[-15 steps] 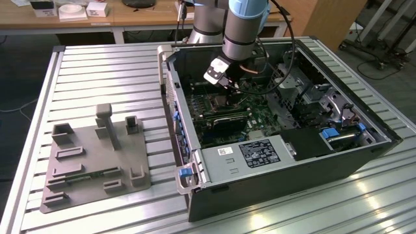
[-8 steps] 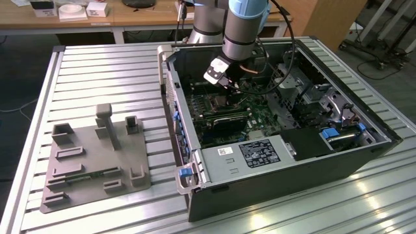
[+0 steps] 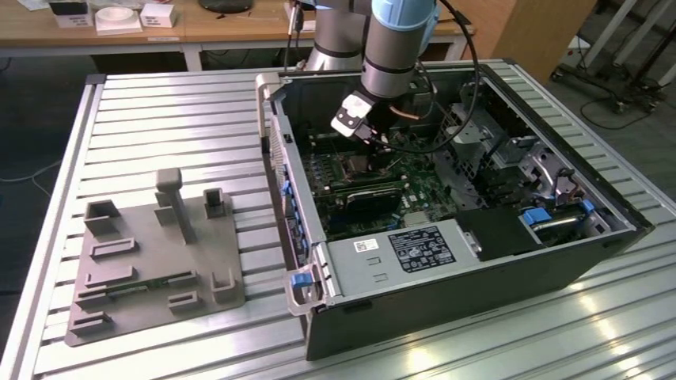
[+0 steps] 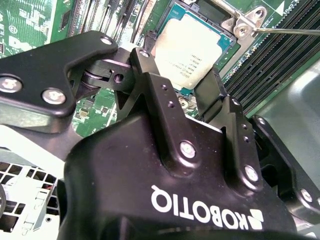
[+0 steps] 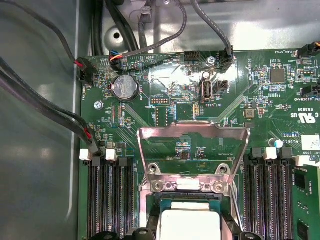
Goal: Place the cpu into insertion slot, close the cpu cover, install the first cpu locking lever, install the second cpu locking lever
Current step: 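Place the cpu into insertion slot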
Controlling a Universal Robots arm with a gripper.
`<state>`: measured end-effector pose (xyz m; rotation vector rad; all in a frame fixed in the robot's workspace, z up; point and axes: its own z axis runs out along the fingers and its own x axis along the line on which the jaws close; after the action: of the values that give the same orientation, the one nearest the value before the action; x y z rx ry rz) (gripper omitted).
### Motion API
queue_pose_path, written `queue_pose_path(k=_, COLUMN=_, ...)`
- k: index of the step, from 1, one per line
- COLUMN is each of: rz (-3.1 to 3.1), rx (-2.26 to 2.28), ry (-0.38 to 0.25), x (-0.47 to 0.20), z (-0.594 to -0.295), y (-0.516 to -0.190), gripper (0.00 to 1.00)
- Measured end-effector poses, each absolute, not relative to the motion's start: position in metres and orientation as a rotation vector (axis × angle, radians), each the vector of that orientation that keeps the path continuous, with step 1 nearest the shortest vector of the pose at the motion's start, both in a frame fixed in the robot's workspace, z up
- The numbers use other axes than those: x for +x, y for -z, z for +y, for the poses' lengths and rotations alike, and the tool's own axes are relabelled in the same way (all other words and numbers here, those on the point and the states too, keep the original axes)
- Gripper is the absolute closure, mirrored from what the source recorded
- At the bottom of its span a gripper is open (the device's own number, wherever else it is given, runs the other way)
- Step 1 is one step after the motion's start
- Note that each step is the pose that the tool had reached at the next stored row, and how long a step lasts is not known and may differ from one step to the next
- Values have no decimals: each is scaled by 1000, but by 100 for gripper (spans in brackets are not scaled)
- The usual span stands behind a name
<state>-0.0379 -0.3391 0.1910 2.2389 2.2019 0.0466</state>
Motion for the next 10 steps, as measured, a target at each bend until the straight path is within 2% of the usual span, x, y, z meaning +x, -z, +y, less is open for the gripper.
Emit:
queue_pose_path(k=5, rz=2202, rx=2239, ry=-49, x=-38, z=-339, y=-191, gripper=45)
queue_pose_path(k=6, rz=2202, rx=2239, ry=-48, x=-38, z=-339, y=-191, gripper=39)
queue_pose_path(k=7, rz=2202, rx=2239, ry=-48, x=-38, z=-339, y=-191, gripper=39)
queue_pose_path(k=8, rz=2202, rx=2239, ry=-48, x=-38, z=-339, y=-191, gripper=33)
queue_pose_path(k=9, rz=2202, rx=2239, ry=-47, x=-38, z=-339, y=-191, gripper=33)
queue_pose_path(k=10, rz=2202, rx=2239, ry=-47, x=-38, z=-339, y=-191, gripper=27)
